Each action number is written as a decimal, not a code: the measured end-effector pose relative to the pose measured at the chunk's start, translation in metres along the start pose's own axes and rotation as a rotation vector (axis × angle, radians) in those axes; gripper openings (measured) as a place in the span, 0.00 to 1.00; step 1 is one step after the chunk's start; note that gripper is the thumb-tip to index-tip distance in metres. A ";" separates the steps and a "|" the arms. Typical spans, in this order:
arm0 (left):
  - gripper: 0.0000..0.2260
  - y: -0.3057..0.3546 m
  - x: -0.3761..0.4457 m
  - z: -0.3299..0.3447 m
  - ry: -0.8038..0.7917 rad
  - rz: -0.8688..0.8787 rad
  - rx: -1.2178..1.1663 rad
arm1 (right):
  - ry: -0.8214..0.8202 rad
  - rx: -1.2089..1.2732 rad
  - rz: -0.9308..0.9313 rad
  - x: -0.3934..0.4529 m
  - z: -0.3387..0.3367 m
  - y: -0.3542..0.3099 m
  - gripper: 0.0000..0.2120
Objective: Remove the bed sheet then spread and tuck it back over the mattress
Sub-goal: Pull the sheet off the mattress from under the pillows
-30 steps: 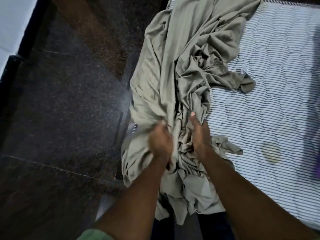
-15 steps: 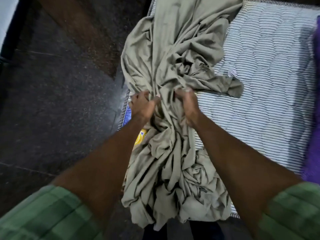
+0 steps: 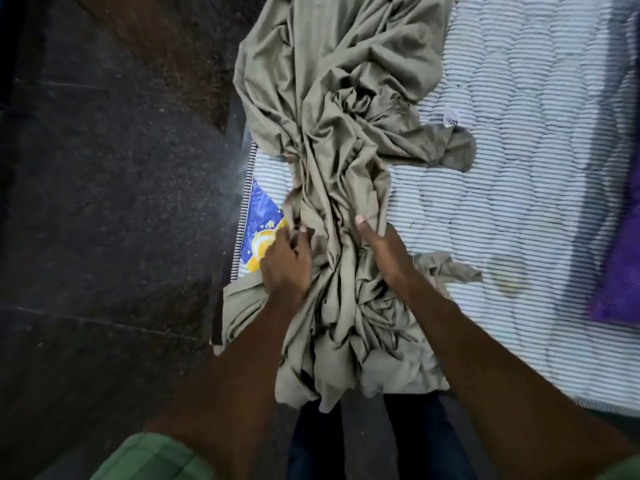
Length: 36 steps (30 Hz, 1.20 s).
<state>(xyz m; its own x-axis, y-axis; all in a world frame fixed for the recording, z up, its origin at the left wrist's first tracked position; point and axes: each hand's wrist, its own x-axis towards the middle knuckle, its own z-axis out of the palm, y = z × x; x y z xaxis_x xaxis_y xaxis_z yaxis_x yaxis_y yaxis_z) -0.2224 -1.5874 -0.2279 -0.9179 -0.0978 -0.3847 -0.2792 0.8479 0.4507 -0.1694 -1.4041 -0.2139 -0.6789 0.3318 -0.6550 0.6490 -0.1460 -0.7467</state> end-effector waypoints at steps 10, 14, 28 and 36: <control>0.21 0.009 0.020 -0.007 -0.383 0.103 -0.065 | 0.070 -0.404 0.125 0.021 0.030 -0.034 0.22; 0.17 0.077 0.062 -0.041 -0.137 0.064 -0.565 | 0.203 0.456 -0.049 0.049 -0.002 -0.091 0.24; 0.30 -0.010 -0.028 -0.034 -0.278 0.186 0.639 | 0.215 -0.820 0.238 -0.073 -0.028 0.071 0.45; 0.26 0.048 0.041 -0.010 -0.203 0.203 -0.385 | 0.559 0.256 -0.034 -0.001 -0.069 -0.035 0.38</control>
<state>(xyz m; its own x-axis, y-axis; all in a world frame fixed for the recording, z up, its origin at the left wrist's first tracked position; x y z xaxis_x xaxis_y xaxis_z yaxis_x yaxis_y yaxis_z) -0.2759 -1.5560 -0.2136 -0.9018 0.1857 -0.3902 -0.2196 0.5807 0.7840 -0.1677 -1.3349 -0.1788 -0.3699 0.7684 -0.5222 0.4798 -0.3233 -0.8156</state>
